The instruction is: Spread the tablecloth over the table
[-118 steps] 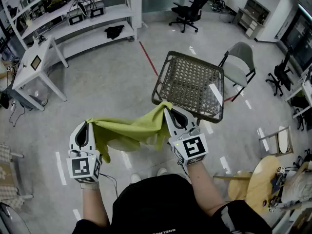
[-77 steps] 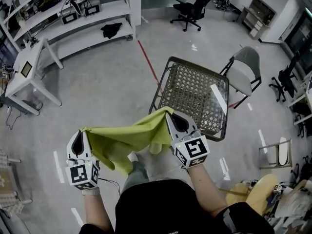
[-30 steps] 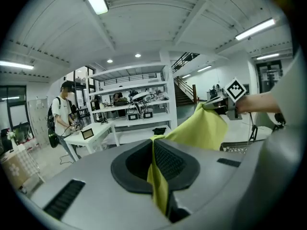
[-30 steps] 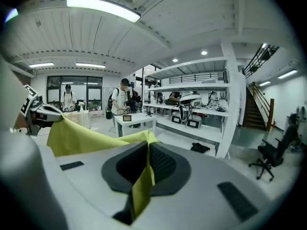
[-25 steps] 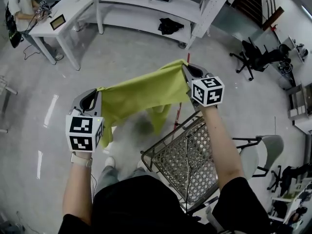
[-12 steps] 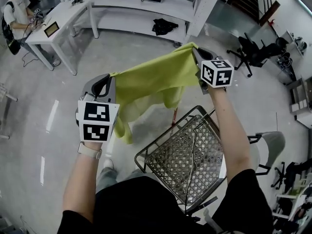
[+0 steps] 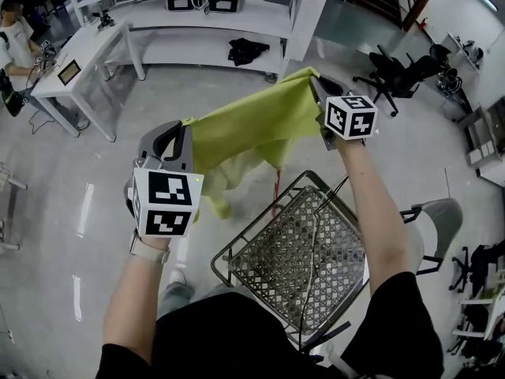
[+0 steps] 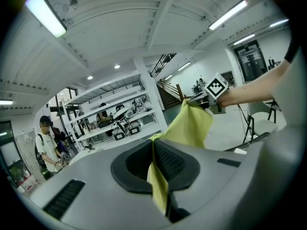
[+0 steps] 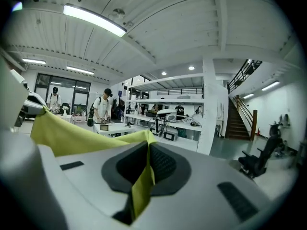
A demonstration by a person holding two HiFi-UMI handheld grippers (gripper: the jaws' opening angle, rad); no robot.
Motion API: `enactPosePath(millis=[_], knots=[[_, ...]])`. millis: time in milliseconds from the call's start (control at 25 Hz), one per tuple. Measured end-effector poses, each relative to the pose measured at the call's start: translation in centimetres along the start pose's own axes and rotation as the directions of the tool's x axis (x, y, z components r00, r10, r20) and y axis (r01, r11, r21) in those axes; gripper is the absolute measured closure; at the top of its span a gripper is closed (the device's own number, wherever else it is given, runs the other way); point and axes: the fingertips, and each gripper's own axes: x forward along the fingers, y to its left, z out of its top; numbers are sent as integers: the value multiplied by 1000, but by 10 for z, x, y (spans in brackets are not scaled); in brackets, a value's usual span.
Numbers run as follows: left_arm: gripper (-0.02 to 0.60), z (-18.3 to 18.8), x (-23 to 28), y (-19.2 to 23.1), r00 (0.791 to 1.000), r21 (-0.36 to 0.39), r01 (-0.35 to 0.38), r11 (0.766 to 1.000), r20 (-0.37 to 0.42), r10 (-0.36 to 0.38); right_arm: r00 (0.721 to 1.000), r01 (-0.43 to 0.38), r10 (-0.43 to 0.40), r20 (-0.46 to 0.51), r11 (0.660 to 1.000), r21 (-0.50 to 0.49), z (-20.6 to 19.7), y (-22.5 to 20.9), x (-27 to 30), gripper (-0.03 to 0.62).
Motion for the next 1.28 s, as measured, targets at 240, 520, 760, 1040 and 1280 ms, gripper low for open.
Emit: enactPosePath(millis=[240,520,760,1040,1280], knots=[[566,-11,-3,-44,997,28,58,998,-44,-57,998,6,-6,-64,1000,3,-46,-12,-36,577],[566,-60,-20,-114,975,-14,182,983,-131,-182,984,13,-12,-177,1000,2,-114,-15,-91,577],[566,-89,-41,-175,933,-58,305,950,-182,-311,965,32,-25,-260,999,23,-163,-20,-137,577],[566,-111,-72,-243,879,-64,426,903,-206,-429,936,78,-69,-345,997,13,-206,-25,-188,577],[566,-130,-99,-280,842,-110,486,867,-208,-498,903,93,-98,-418,995,-34,-240,-17,-232,577]])
